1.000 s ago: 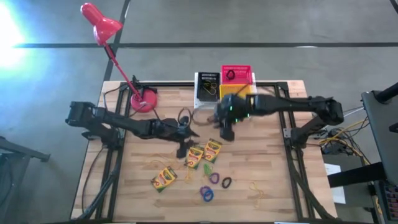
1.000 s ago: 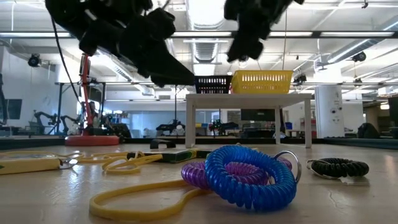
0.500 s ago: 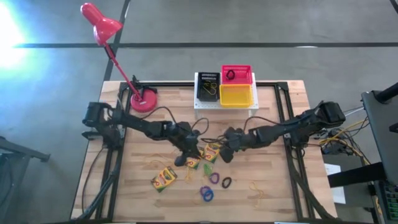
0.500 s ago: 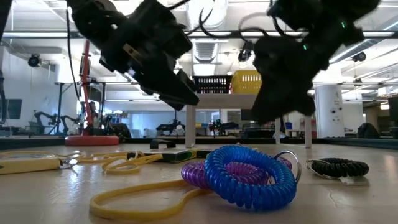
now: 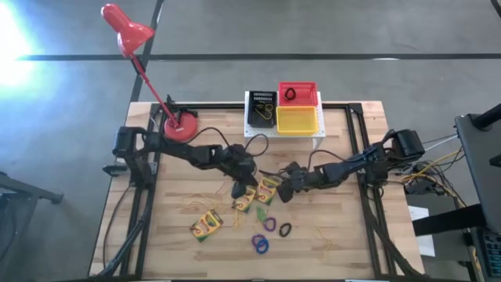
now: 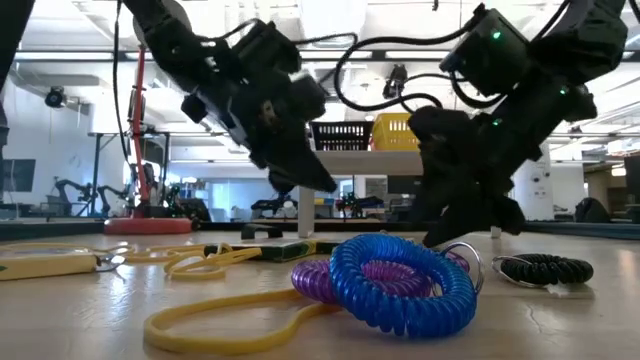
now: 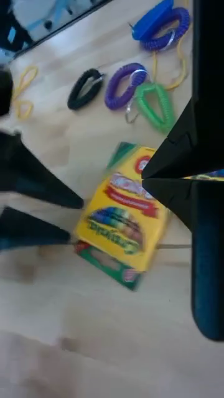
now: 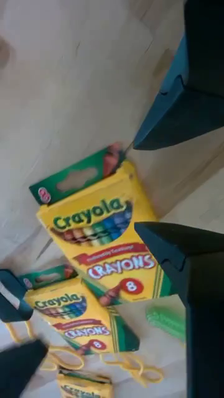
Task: Pick & Place Office Desk Supplies
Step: Put the yellow crayon box into the yellow bin on the shelf
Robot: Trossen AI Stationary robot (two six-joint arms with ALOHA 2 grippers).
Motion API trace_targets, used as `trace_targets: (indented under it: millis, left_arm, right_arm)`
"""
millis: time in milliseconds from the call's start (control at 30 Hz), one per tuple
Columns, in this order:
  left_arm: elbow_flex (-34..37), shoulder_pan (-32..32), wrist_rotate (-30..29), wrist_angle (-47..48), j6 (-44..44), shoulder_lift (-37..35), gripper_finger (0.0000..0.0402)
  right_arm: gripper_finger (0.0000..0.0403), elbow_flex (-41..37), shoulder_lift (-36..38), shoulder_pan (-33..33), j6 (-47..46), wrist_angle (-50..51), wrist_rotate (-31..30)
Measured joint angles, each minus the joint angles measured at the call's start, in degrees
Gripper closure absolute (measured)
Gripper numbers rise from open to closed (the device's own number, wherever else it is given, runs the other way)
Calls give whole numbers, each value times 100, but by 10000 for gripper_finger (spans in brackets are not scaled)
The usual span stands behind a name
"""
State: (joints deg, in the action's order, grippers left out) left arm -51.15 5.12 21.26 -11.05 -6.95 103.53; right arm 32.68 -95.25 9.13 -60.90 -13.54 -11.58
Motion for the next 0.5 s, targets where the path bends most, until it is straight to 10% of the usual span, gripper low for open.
trace_targets:
  millis: [500]
  left_arm:
    - [-81, 92, 83, -388, -650, 977, 395]
  right_arm:
    - [215, 643, -327, 2, 887, 158, 19]
